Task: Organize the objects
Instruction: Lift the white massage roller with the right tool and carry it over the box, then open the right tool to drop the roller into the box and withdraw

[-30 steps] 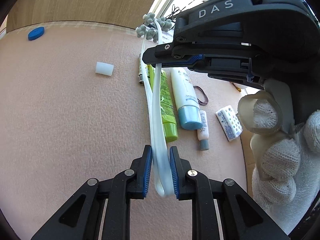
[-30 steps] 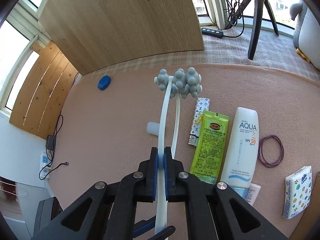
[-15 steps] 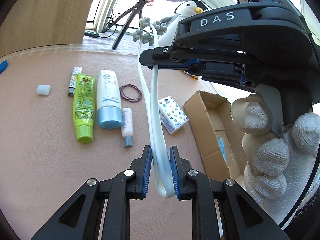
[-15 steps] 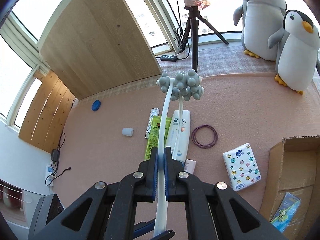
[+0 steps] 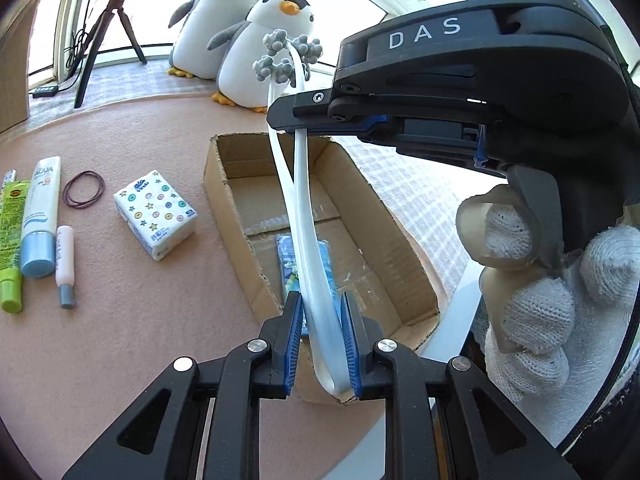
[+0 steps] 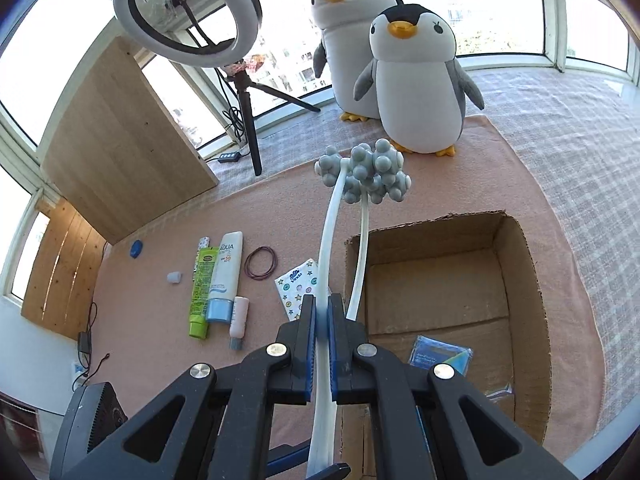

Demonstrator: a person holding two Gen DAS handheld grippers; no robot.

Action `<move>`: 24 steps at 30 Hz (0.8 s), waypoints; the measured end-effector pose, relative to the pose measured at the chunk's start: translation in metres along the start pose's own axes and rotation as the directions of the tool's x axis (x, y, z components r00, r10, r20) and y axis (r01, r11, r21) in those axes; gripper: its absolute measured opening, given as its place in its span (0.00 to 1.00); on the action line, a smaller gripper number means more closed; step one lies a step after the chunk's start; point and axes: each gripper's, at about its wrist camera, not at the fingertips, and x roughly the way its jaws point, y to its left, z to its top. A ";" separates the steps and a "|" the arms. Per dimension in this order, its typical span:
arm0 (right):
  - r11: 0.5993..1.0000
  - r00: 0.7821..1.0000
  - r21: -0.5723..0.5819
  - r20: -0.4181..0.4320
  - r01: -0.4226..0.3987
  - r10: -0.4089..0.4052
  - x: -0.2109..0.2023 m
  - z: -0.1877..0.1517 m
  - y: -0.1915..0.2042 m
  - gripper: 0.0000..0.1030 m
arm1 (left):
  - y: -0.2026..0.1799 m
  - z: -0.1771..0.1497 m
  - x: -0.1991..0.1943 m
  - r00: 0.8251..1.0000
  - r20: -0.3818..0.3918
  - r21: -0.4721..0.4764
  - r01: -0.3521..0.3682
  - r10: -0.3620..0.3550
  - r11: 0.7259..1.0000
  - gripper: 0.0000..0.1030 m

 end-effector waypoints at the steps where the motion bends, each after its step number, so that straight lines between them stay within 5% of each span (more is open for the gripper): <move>1: 1.000 1.000 0.010 0.004 0.009 -0.010 -0.003 -0.001 -0.007 0.05 | -0.006 0.001 0.005 1.000 -0.006 0.005 0.006 -0.006 1.000 0.21; 11: 0.996 0.999 0.070 -0.014 0.050 -0.050 -0.007 -0.011 -0.054 0.05 | -0.042 -0.001 0.033 0.998 -0.065 0.054 0.025 -0.021 0.998 0.21; 13: 0.996 0.998 0.063 -0.021 0.063 -0.062 -0.004 -0.012 -0.055 0.09 | -0.044 -0.001 0.033 0.998 -0.067 0.056 0.010 -0.006 0.998 0.37; 14: 0.995 0.996 0.058 -0.030 0.081 -0.079 -0.003 -0.013 -0.055 0.21 | -0.043 -0.001 0.033 0.997 -0.073 0.057 0.001 0.003 0.998 0.45; 15: 0.993 0.994 0.057 -0.039 0.101 -0.098 -0.001 -0.013 -0.056 0.48 | -0.046 -0.003 0.030 0.997 -0.073 0.058 -0.005 0.009 0.998 0.58; 17: 0.990 0.992 0.054 -0.016 0.127 -0.126 -0.004 -0.016 -0.055 0.67 | -0.047 -0.004 0.024 0.998 -0.061 0.065 -0.020 0.024 0.998 0.59; 24: 0.993 0.994 0.040 -0.005 0.113 -0.113 -0.004 -0.024 -0.043 0.67 | -0.036 -0.006 0.008 0.998 -0.044 0.049 -0.039 0.041 0.998 0.59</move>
